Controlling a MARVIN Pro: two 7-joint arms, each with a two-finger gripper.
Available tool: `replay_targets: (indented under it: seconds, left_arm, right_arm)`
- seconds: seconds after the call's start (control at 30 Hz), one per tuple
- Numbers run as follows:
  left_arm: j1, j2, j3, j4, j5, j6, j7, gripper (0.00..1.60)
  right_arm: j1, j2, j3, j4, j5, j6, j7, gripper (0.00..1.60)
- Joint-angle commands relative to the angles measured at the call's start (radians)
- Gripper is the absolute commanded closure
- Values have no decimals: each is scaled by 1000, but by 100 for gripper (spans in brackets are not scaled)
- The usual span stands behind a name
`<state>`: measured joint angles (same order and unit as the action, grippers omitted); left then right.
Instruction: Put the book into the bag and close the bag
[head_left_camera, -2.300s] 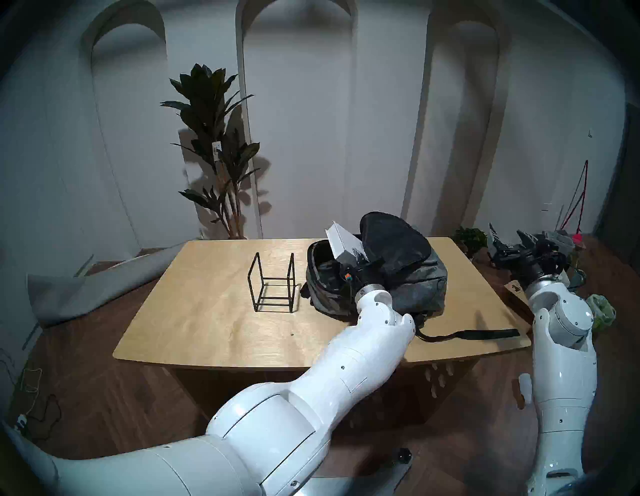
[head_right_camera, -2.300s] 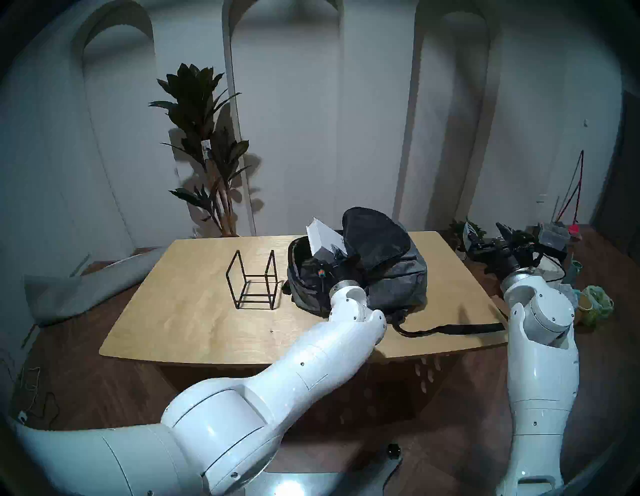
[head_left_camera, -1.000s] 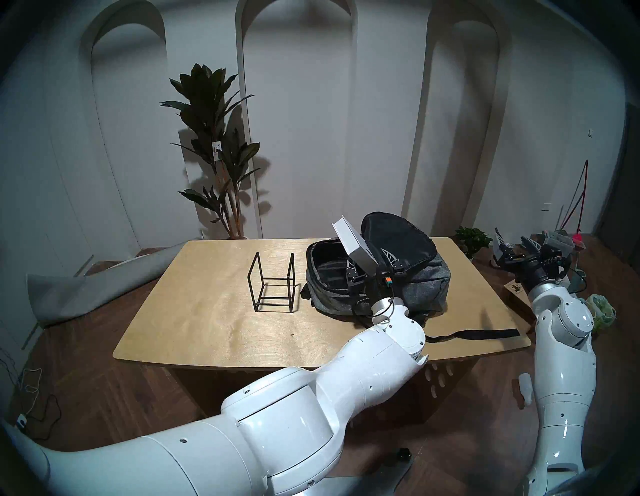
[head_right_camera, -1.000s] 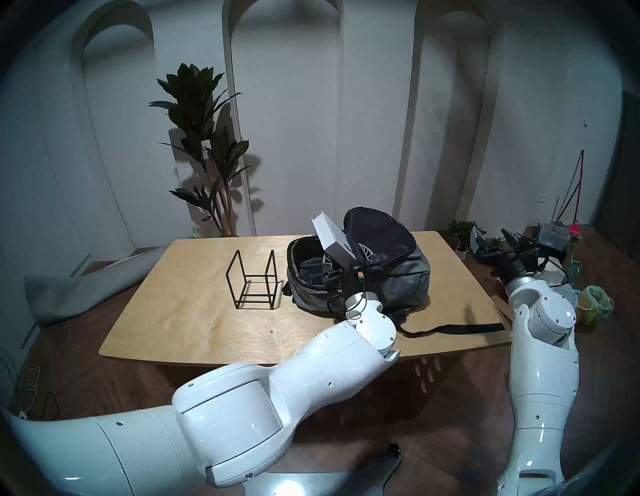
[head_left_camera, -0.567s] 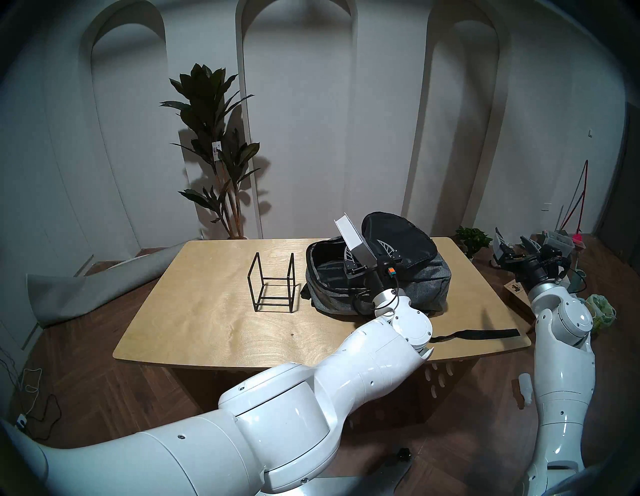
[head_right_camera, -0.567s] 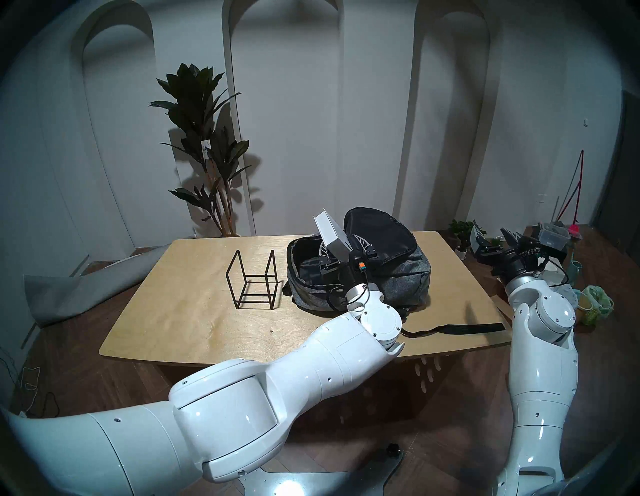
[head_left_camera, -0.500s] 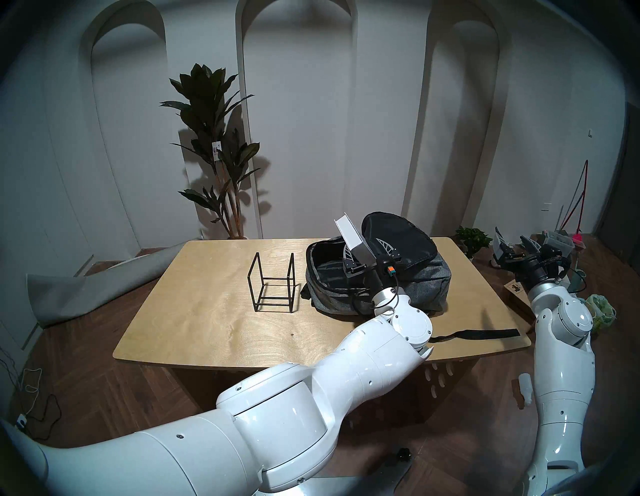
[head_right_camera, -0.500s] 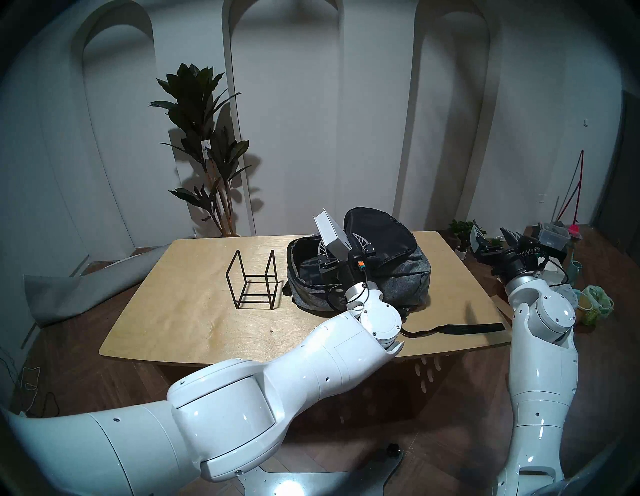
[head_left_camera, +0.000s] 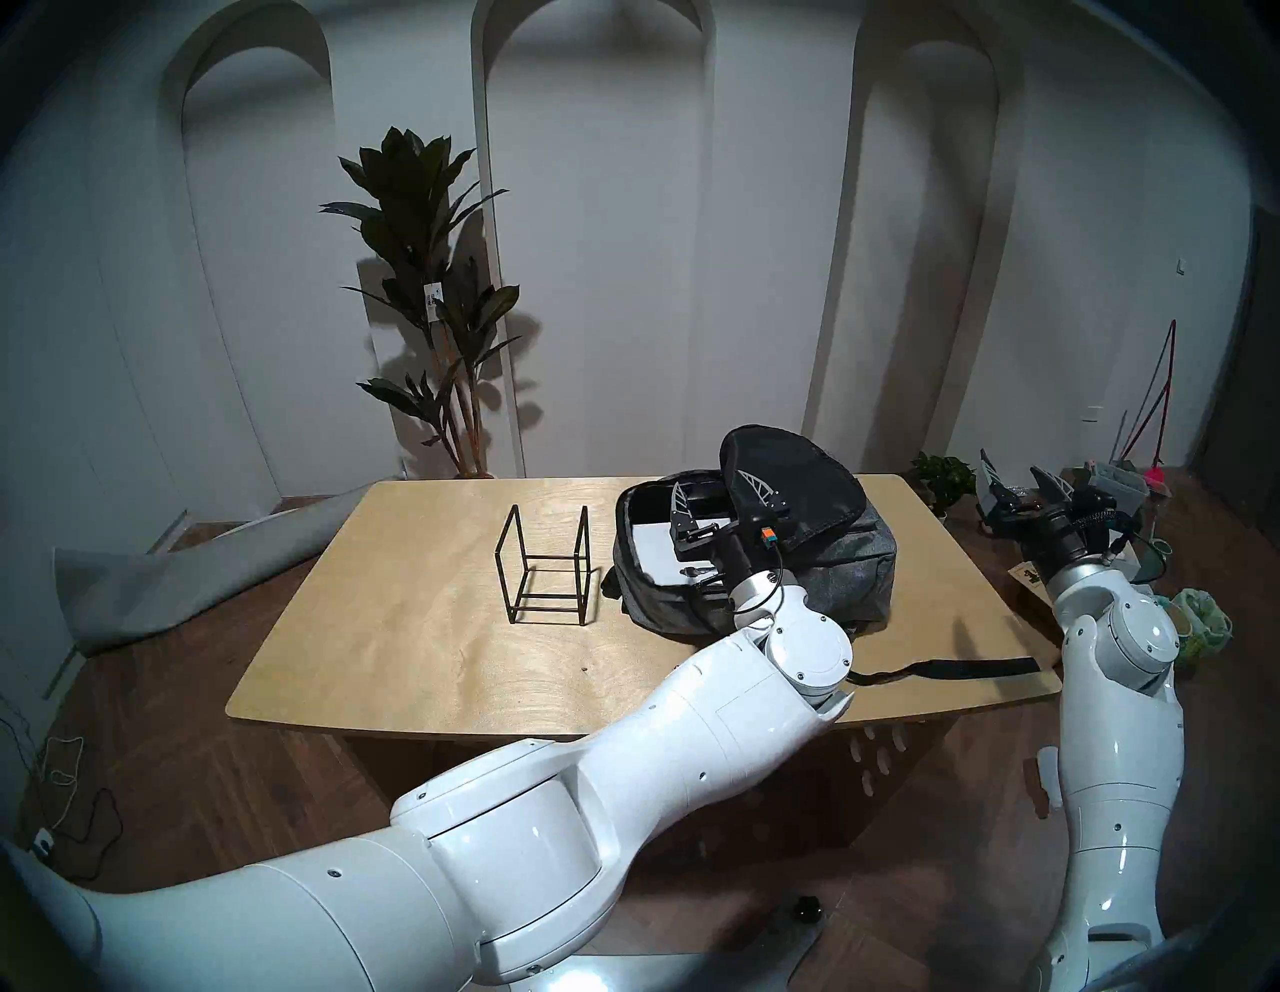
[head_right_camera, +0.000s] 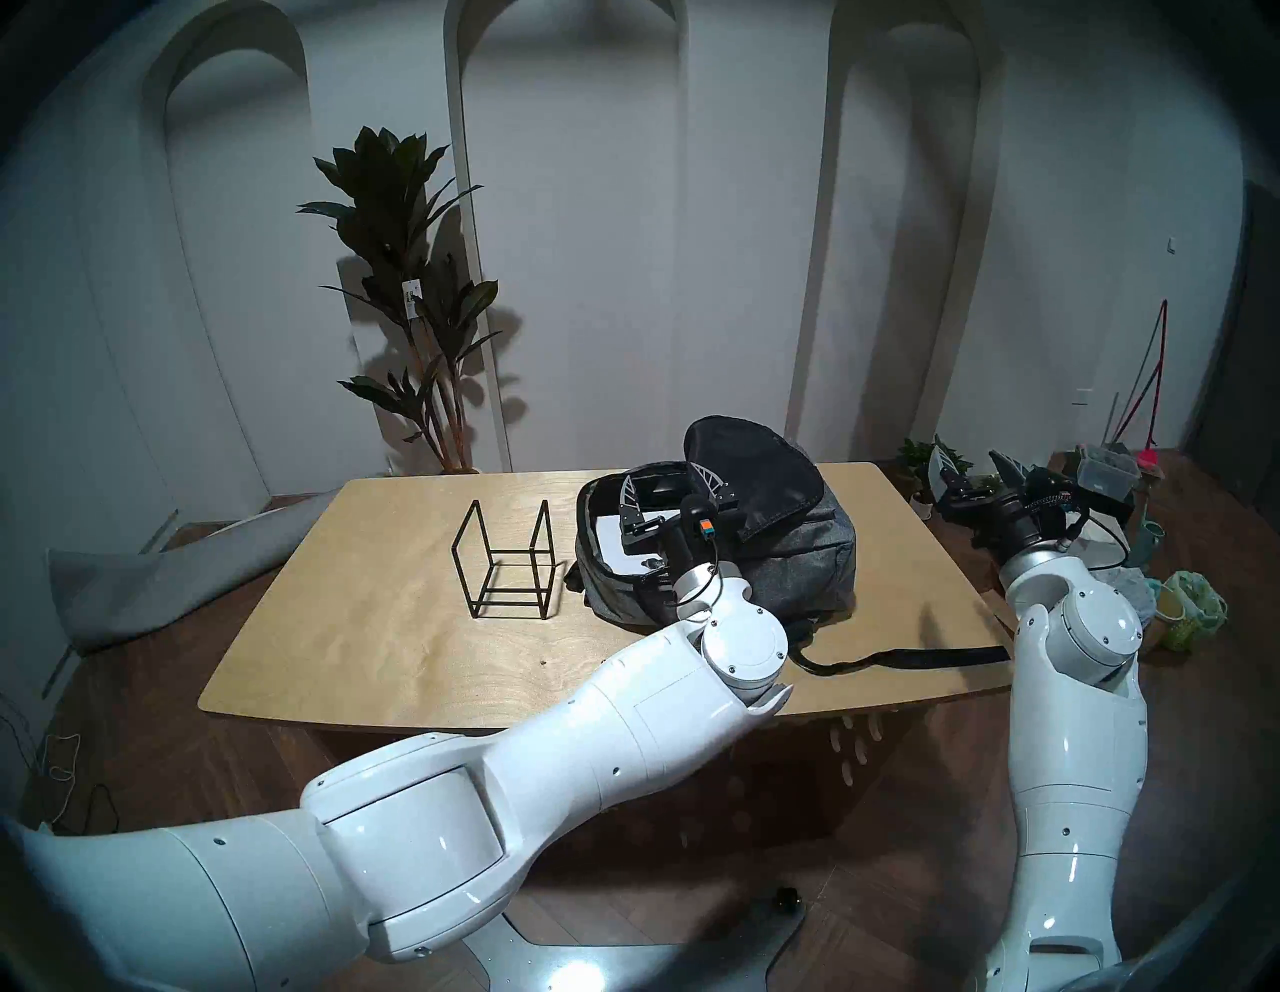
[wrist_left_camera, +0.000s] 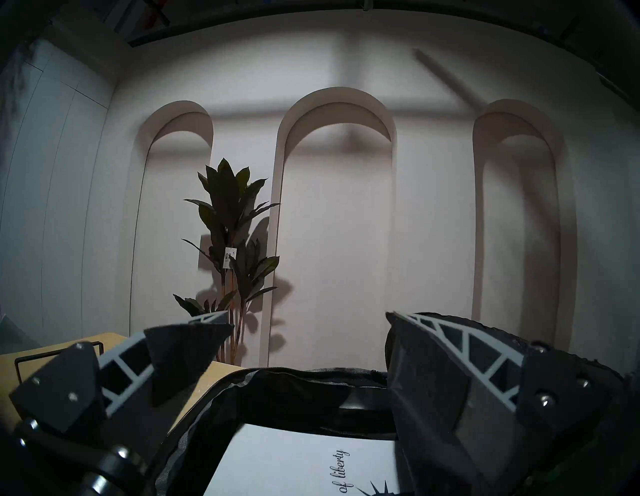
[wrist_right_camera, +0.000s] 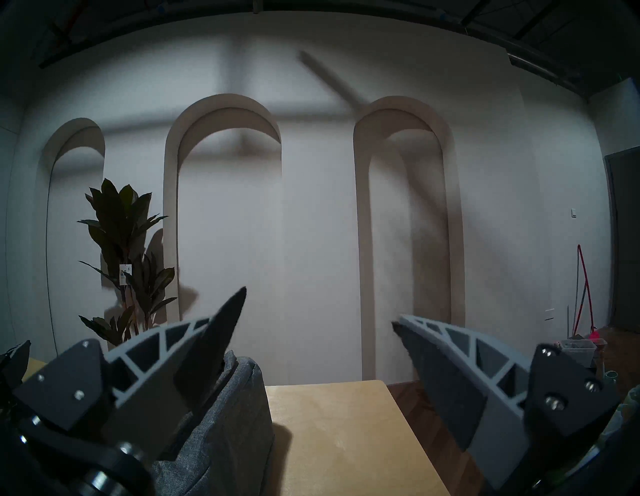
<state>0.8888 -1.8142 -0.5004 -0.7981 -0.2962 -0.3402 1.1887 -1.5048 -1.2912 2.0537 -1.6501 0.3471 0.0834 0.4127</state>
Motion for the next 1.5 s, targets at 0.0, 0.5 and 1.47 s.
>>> replay_targets:
  seconds: [0.0,0.5,1.47]
  left_arm:
    - [16,57,2,-108,-3,25,-16,0]
    - [5,224,-87,-324,4,-47,27,0]
    - [53,584,-160,-489,87,134,4,0]
  right_arm:
    - [-8,-6,-1,-48,-12,-2,-15,0]
    - [24,-38,-52,-65,4,70,-43,0]
    - [115,-102,-185,-67,49,271,-128,0]
